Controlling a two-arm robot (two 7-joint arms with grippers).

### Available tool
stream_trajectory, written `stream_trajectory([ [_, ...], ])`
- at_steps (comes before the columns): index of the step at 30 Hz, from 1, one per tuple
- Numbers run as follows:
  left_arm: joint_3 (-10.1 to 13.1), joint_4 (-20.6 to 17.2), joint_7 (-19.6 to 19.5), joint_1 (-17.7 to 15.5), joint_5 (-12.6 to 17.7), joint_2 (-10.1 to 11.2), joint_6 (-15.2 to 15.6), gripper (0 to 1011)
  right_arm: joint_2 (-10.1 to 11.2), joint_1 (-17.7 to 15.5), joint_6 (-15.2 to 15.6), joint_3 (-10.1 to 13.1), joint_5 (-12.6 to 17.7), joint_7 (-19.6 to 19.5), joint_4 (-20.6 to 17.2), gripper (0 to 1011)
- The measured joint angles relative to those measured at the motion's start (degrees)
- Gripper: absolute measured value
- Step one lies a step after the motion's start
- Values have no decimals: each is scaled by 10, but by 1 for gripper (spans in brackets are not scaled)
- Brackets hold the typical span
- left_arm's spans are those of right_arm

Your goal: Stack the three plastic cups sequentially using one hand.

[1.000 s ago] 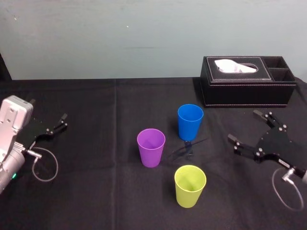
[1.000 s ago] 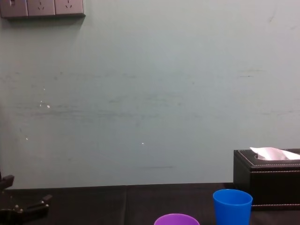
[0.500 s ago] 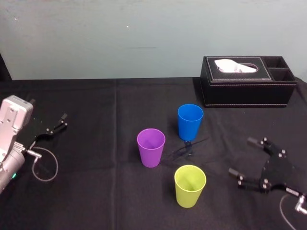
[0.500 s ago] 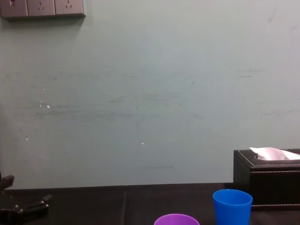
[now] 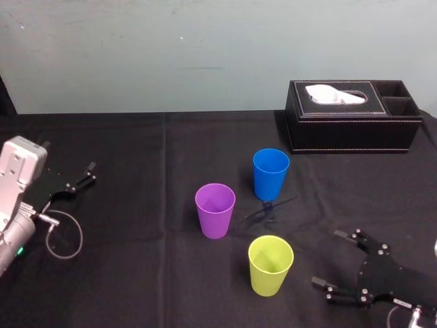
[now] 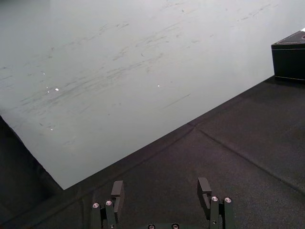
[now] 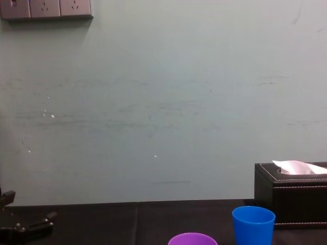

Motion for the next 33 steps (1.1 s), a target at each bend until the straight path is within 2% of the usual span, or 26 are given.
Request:
stream_trajectory([
  [13, 0, 0, 0, 0, 0, 0, 0, 1010, -26, 9, 17, -9, -7, 30, 2, 1004],
  [23, 0, 0, 0, 0, 0, 0, 0, 1010, -45, 14, 41, -8, 3, 49, 5, 1003],
  [33, 0, 0, 0, 0, 0, 0, 0, 1010, -52, 22, 49, -10, 11, 61, 8, 1003],
])
